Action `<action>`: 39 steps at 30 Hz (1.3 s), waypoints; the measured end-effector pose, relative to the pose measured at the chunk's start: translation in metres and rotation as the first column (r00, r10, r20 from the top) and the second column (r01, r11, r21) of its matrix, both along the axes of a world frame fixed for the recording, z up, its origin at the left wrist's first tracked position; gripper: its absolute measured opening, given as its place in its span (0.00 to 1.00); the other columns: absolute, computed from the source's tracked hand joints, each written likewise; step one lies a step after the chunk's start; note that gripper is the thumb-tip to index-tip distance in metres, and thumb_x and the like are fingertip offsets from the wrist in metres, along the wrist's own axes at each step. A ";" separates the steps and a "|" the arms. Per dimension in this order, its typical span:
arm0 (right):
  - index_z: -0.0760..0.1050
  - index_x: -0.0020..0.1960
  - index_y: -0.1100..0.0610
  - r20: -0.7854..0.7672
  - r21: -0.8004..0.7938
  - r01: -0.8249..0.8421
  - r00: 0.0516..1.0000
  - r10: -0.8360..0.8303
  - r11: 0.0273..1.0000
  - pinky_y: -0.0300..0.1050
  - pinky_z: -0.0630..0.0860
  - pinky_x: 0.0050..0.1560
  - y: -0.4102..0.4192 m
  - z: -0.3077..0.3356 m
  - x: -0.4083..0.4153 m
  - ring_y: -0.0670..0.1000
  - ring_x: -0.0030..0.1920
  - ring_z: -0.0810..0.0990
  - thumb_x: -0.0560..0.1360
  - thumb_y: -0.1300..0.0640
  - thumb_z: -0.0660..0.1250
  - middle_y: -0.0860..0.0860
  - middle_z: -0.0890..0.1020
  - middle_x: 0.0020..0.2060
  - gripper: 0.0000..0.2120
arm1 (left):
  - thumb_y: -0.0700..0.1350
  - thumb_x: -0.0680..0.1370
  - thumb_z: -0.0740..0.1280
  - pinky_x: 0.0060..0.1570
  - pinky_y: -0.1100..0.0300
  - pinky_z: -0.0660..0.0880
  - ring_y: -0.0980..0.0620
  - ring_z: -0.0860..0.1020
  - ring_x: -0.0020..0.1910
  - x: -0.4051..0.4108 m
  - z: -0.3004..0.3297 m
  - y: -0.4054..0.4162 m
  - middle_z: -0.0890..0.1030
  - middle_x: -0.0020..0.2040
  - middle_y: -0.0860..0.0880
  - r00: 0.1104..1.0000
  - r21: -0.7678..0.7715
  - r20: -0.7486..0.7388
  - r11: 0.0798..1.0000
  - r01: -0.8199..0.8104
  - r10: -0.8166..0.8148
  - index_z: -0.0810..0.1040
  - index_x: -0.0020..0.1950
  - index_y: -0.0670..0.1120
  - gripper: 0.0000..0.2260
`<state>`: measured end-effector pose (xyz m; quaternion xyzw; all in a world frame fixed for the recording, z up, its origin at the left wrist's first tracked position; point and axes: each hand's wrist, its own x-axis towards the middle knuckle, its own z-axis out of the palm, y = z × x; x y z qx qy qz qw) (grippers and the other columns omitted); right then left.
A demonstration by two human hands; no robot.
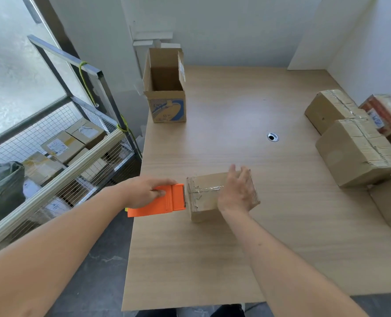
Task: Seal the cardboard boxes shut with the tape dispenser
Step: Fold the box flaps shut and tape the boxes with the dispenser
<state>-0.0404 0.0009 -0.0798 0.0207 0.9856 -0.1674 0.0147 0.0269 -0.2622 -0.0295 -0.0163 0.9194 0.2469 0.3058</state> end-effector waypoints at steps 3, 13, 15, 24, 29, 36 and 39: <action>0.31 0.81 0.54 0.253 0.065 -0.107 0.964 0.088 0.992 0.61 0.28 0.74 -0.026 -0.009 0.016 0.64 0.78 0.29 0.74 0.21 0.46 0.66 0.33 0.78 0.52 | 0.55 0.84 0.59 0.71 0.49 0.66 0.49 0.68 0.72 0.001 -0.012 -0.001 0.68 0.74 0.60 1.000 0.035 -0.030 0.999 0.008 -0.007 0.62 0.71 0.76 0.20; 0.26 0.80 0.49 0.356 0.093 -0.139 0.929 0.098 0.986 0.64 0.27 0.75 -0.030 -0.001 0.012 0.61 0.74 0.19 0.52 0.09 0.46 0.64 0.26 0.76 0.71 | 0.70 0.79 0.58 0.53 0.54 0.71 0.48 0.76 0.62 0.012 -0.032 -0.018 0.75 0.69 0.55 0.989 -0.008 -0.135 0.998 -0.059 0.058 0.64 0.74 0.69 0.23; 0.27 0.80 0.49 0.356 0.095 -0.136 0.930 0.093 0.986 0.63 0.27 0.75 -0.031 0.000 0.011 0.61 0.74 0.19 0.53 0.09 0.48 0.64 0.26 0.76 0.70 | 0.71 0.78 0.57 0.53 0.52 0.72 0.48 0.76 0.63 0.011 -0.034 -0.021 0.75 0.70 0.54 0.992 -0.025 -0.120 0.998 -0.051 0.047 0.64 0.74 0.71 0.23; 0.28 0.80 0.49 0.369 0.111 -0.137 0.925 0.087 0.984 0.64 0.30 0.76 -0.033 0.003 0.013 0.61 0.74 0.20 0.53 0.11 0.53 0.65 0.26 0.76 0.72 | 0.70 0.78 0.58 0.56 0.53 0.70 0.48 0.74 0.66 -0.015 -0.027 0.002 0.76 0.68 0.56 0.984 -0.169 -0.155 0.983 0.065 -0.092 0.69 0.72 0.68 0.22; 0.30 0.81 0.50 0.351 0.139 -0.132 0.933 0.076 0.981 0.65 0.31 0.76 -0.034 0.003 0.012 0.63 0.76 0.22 0.53 0.14 0.57 0.66 0.28 0.76 0.72 | 0.68 0.79 0.59 0.56 0.52 0.68 0.47 0.72 0.68 -0.030 -0.017 0.015 0.75 0.71 0.54 0.994 -0.171 -0.082 0.983 0.062 -0.077 0.71 0.73 0.64 0.23; 0.32 0.82 0.52 0.326 0.184 -0.134 0.943 0.068 0.974 0.67 0.32 0.76 -0.038 0.001 0.013 0.66 0.76 0.25 0.52 0.12 0.53 0.68 0.31 0.77 0.72 | 0.69 0.79 0.59 0.52 0.53 0.67 0.46 0.73 0.67 -0.046 -0.007 0.020 0.76 0.69 0.53 0.989 -0.270 -0.041 0.955 0.124 -0.140 0.73 0.71 0.62 0.24; 0.33 0.82 0.53 0.316 0.187 -0.138 0.946 0.073 0.973 0.67 0.31 0.75 -0.038 0.001 0.013 0.66 0.76 0.25 0.53 0.11 0.52 0.69 0.31 0.77 0.72 | 0.69 0.79 0.59 0.51 0.53 0.66 0.48 0.74 0.66 -0.038 -0.004 0.020 0.77 0.67 0.54 0.977 -0.297 -0.123 0.946 0.132 -0.175 0.73 0.71 0.62 0.23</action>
